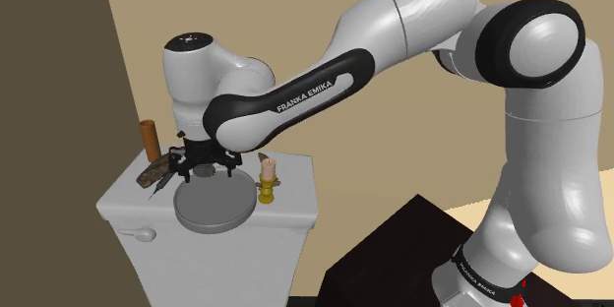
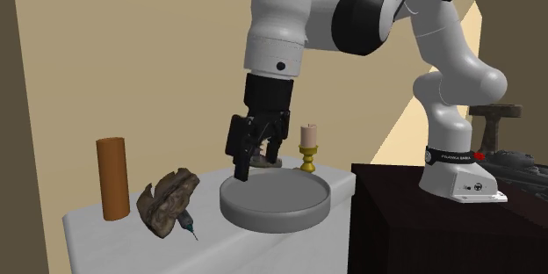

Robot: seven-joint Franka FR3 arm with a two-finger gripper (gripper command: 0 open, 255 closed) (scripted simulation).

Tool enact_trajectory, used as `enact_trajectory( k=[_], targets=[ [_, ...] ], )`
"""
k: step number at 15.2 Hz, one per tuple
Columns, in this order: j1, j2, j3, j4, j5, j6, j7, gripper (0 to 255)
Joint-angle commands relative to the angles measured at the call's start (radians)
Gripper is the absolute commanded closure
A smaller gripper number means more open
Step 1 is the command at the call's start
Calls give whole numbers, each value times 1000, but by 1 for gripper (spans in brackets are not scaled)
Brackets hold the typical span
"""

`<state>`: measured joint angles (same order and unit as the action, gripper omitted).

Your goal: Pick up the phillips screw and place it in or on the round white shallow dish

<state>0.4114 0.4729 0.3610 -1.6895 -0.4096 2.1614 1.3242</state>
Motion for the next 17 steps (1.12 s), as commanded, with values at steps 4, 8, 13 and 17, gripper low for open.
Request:
enact_trajectory(
  k=[4, 8, 13, 17],
  targets=[
    [-2, 10, -8, -16, -6, -2, 6, 0],
    [-2, 10, -8, -16, -6, -2, 6, 0],
    [-1, 12, -8, -13, -6, -4, 6, 255],
    [1, 16, -8, -10, -7, -4, 8, 255]
  ],
)
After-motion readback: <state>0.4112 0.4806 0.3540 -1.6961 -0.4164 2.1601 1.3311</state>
